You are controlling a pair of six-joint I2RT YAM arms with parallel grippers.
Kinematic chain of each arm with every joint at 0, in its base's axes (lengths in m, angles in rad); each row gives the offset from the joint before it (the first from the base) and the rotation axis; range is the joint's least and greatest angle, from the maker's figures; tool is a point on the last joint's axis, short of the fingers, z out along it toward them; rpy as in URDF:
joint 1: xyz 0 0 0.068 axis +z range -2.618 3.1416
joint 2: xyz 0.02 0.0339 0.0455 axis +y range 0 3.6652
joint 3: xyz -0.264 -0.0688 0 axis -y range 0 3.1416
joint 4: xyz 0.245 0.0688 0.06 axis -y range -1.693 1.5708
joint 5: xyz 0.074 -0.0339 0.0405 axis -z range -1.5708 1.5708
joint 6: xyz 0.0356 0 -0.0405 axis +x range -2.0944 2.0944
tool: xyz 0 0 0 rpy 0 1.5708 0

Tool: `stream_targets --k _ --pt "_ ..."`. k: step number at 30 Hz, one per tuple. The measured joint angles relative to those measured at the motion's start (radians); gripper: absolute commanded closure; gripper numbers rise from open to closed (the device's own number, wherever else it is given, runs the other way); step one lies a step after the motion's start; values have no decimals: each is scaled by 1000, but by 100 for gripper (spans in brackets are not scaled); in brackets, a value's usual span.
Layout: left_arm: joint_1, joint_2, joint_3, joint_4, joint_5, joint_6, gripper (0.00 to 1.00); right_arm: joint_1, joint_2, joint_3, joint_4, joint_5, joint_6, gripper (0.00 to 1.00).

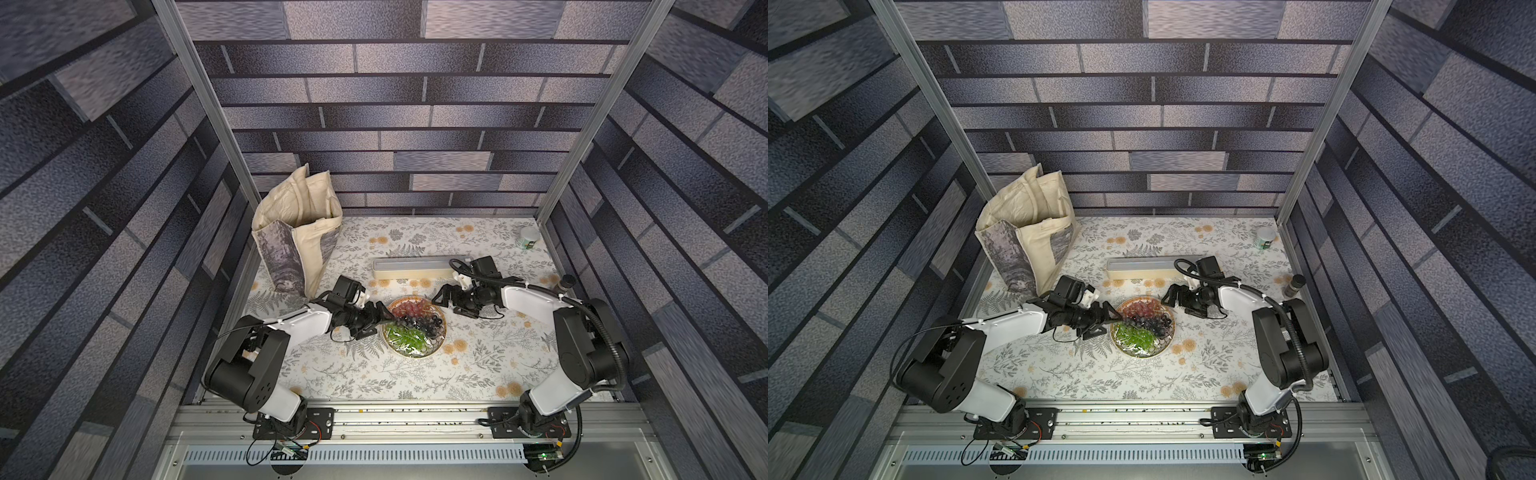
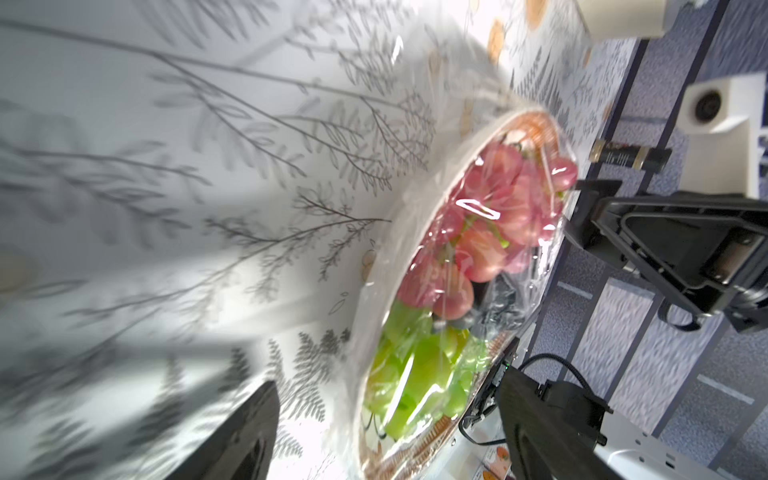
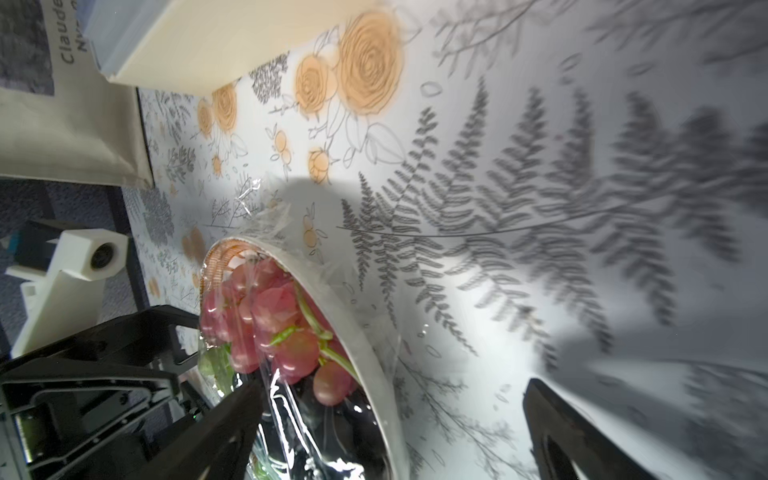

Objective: Wrap the plate with plastic wrap
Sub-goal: Cover the plate with plastic wrap, then reset both arms

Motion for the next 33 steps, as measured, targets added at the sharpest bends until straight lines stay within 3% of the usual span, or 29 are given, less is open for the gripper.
stream_targets --k 7,12,15,27,33 --pt "226 -269 38 -146 -184 159 0 -101 -240 -9 -27 252 -121 0" --pt "434 -342 36 -107 -308 250 0 -135 -417 -231 253 460 -252 0" --pt "506 -344 4 -45 -393 296 0 -154 -436 -407 501 552 -307 0" --pt "519 -343 -220 335 -600 522 0 -179 -45 -591 1239 573 -449 0" --pt "505 -260 -311 572 -603 605 0 -226 -14 -558 1248 566 -429 0"
